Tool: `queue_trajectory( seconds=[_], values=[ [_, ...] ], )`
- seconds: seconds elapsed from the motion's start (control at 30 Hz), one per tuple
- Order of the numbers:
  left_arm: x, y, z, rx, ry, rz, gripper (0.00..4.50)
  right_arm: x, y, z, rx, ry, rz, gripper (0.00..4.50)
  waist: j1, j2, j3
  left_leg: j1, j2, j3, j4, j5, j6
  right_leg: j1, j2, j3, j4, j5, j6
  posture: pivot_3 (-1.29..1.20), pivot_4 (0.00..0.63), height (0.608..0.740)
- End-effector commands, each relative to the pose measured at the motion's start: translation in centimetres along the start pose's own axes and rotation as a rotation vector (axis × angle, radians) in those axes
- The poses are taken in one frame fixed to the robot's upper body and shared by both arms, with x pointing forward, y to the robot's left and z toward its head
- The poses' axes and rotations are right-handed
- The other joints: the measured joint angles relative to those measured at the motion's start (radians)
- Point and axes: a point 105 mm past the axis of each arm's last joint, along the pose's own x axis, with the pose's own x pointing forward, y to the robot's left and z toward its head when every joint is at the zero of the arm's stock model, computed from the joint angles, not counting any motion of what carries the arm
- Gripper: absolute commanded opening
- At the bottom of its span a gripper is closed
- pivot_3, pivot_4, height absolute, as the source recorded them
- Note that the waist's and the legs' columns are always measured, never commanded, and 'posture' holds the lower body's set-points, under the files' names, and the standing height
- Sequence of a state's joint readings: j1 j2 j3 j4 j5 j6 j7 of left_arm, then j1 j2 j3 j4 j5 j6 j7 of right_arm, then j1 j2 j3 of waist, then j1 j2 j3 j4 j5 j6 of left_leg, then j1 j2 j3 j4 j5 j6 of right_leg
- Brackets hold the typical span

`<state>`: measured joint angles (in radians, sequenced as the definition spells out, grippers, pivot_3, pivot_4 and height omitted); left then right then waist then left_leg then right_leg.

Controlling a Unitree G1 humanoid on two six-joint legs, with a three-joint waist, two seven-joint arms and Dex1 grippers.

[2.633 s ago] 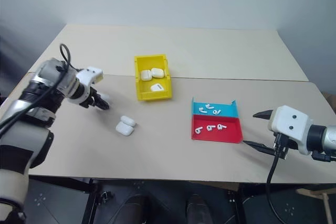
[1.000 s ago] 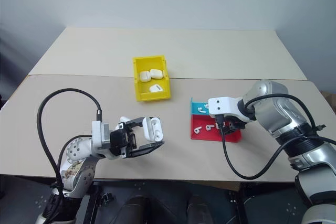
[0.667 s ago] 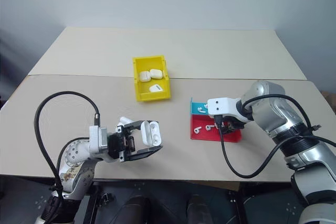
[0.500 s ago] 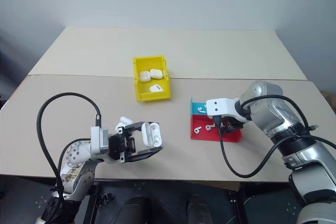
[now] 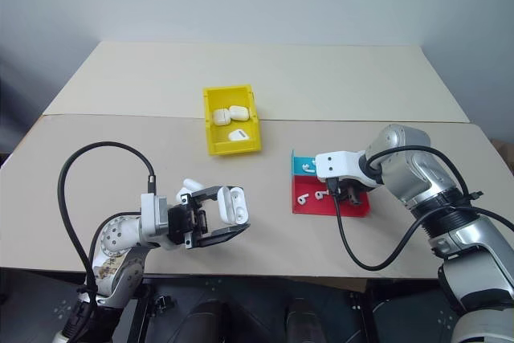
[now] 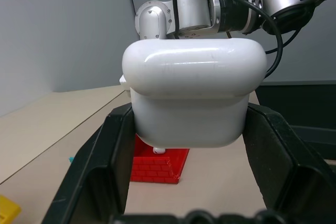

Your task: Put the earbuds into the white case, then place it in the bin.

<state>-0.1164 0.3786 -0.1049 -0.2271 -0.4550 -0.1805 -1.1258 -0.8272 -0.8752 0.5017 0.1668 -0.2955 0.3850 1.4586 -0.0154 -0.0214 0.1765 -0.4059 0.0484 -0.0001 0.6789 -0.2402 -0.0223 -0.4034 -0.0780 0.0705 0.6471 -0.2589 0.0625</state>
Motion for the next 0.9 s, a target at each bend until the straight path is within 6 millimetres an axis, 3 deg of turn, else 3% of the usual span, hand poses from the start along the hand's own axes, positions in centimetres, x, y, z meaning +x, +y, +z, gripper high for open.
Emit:
queue_trajectory(
  seconds=[0.03,0.2,0.3,0.43,0.53,0.7,0.9],
  values=[
    [0.4,-0.1,0.7,0.036,-0.022,-0.019,2.77,-0.9,-0.7,0.6,-0.029,-0.007,-0.04,1.25,0.0,0.0,0.0,0.0,0.0,0.0,0.0,0.0,0.0,0.0,0.0,0.0,0.0,0.0,0.0,0.0,0.15,0.74],
    [0.6,0.3,0.8,0.039,-0.036,-0.008,2.77,-1.1,-0.6,0.7,-0.034,-0.007,-0.042,1.25,0.0,0.0,0.0,0.0,0.0,0.0,0.0,0.0,0.0,0.0,0.0,0.0,0.0,0.0,0.0,0.0,0.15,0.74],
    [0.8,0.7,1.3,0.039,-0.07,0.002,2.77,-2.6,-0.7,1.3,-0.015,-0.062,-0.066,1.25,0.0,0.0,0.0,0.0,0.0,0.0,0.0,0.0,0.0,0.0,0.0,0.0,0.0,0.0,0.0,0.0,0.15,0.74],
    [1.1,0.9,1.7,0.029,-0.081,-0.013,2.77,-6.0,-1.0,2.5,0.031,-0.167,-0.156,1.25,0.001,0.0,0.0,0.0,0.0,0.0,0.0,0.0,0.0,0.0,0.0,0.0,0.0,0.0,0.0,0.0,0.15,0.74],
    [1.7,1.5,2.4,0.003,-0.12,-0.013,2.77,-9.6,-1.0,4.4,0.097,-0.379,-0.247,1.25,0.002,0.0,0.0,-0.001,0.0,0.0,0.0,0.0,0.0,0.0,0.0,0.0,0.0,0.0,0.0,0.0,0.15,0.74],
    [2.8,2.1,4.0,-0.058,-0.192,-0.063,2.77,-15.5,0.9,7.3,0.109,-0.881,-0.377,1.25,0.004,0.0,0.0,-0.001,0.0,-0.002,0.0,0.0,0.0,0.001,0.0,-0.001,-0.001,0.0,0.0,0.0,0.15,0.74],
    [3.6,2.0,4.3,-0.092,-0.17,-0.196,2.77,-18.1,4.6,10.1,0.015,-1.395,-0.436,1.25,-0.001,-0.001,0.0,0.0,0.0,-0.002,0.0,0.0,0.0,0.002,0.0,-0.001,0.0,0.0,0.0,0.0,0.15,0.74]
  ],
)
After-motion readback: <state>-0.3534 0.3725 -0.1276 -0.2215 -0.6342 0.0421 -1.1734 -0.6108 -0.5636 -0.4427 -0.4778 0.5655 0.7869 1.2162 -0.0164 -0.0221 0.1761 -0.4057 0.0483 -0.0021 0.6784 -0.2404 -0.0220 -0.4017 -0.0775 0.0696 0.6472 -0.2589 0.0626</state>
